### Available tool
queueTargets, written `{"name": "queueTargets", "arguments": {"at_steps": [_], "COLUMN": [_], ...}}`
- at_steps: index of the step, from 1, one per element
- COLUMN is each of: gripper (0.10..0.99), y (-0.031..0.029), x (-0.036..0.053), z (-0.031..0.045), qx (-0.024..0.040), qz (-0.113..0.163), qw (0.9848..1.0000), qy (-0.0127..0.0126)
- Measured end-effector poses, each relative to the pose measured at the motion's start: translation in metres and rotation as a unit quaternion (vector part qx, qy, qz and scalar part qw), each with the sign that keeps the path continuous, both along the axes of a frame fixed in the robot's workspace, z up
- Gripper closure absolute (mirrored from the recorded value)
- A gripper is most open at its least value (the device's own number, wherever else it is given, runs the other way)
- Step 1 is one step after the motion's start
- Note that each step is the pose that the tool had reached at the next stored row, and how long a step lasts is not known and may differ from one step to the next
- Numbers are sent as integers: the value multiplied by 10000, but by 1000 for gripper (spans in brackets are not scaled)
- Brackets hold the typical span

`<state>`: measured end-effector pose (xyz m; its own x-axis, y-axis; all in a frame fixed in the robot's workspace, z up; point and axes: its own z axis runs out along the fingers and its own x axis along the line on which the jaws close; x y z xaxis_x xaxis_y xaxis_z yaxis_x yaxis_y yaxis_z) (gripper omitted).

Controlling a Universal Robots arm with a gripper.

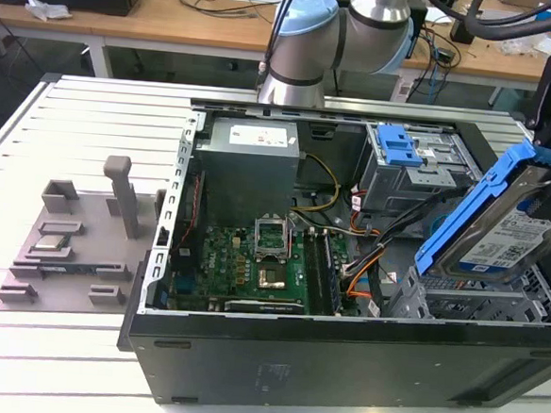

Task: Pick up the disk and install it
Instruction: 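Pick up the disk, then insert the disk into the insertion slot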

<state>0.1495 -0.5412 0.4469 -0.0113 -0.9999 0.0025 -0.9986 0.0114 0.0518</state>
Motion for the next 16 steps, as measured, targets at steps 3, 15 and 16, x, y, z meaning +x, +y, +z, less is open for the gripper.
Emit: {"name": "queueTargets", "arguments": {"at_steps": [3,15,16], "gripper": [722,722,722], "y": [0,-1,-1], "x": [12,13,13], "z": [0,-3,-3], "qx": [0,0,0], "qz": [0,1,1], "qw": [10000,9998,9998], "qy": [0,-205,-218]}}
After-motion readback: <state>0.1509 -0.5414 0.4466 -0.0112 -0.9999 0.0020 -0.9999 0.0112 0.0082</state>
